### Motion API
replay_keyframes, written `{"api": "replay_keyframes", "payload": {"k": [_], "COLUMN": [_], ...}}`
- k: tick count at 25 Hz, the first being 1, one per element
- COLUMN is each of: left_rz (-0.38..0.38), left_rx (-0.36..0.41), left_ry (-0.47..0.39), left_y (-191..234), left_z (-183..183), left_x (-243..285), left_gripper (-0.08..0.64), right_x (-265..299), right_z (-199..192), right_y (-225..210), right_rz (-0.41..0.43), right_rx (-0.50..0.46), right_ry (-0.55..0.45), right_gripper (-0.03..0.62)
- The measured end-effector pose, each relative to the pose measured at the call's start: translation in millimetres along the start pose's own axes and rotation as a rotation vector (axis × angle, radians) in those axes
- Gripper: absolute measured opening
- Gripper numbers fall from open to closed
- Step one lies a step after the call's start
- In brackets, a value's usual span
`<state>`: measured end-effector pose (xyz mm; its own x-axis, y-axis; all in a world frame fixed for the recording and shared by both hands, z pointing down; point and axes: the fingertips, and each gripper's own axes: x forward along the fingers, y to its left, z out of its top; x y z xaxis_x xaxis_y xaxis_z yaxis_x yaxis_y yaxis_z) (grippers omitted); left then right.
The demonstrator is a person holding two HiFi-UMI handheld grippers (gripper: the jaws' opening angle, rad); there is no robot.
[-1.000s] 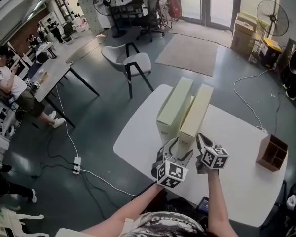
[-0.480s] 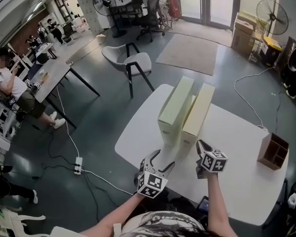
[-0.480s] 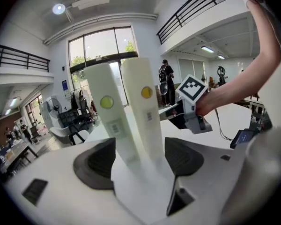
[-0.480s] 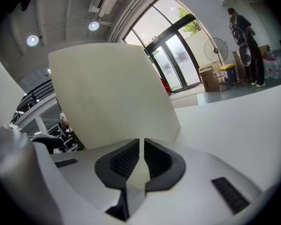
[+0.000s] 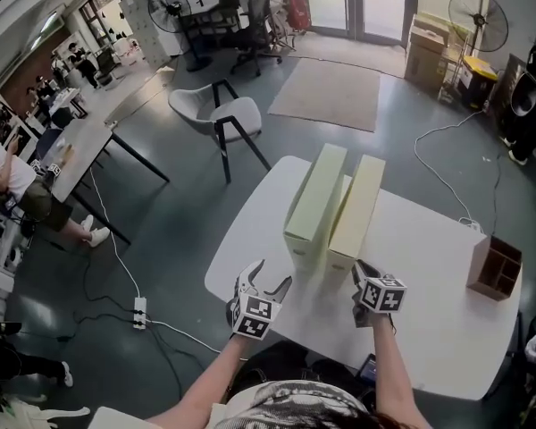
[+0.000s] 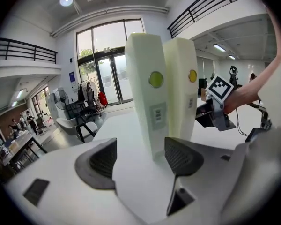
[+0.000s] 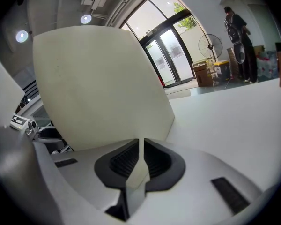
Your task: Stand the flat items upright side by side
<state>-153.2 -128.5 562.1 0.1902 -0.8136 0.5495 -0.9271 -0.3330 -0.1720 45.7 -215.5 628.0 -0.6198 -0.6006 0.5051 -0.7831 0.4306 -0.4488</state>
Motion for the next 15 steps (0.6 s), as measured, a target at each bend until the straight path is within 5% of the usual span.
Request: {"api": "replay_keyframes", "payload": {"k": [15], "left_rz": [-0.115], "left_rx": [0.051], "left_ry": [-0.001], "left_y": [23.6], "left_z": [7.9], "left_x": [30.7], "left_gripper": [0.325], "right_x": [37.7], "right_z": [-4.5], "right_y": [-32.3], "right_rz": [-0.101], "right_rx": [0.044], "right_ry": [0.062], "right_gripper": [0.02]}}
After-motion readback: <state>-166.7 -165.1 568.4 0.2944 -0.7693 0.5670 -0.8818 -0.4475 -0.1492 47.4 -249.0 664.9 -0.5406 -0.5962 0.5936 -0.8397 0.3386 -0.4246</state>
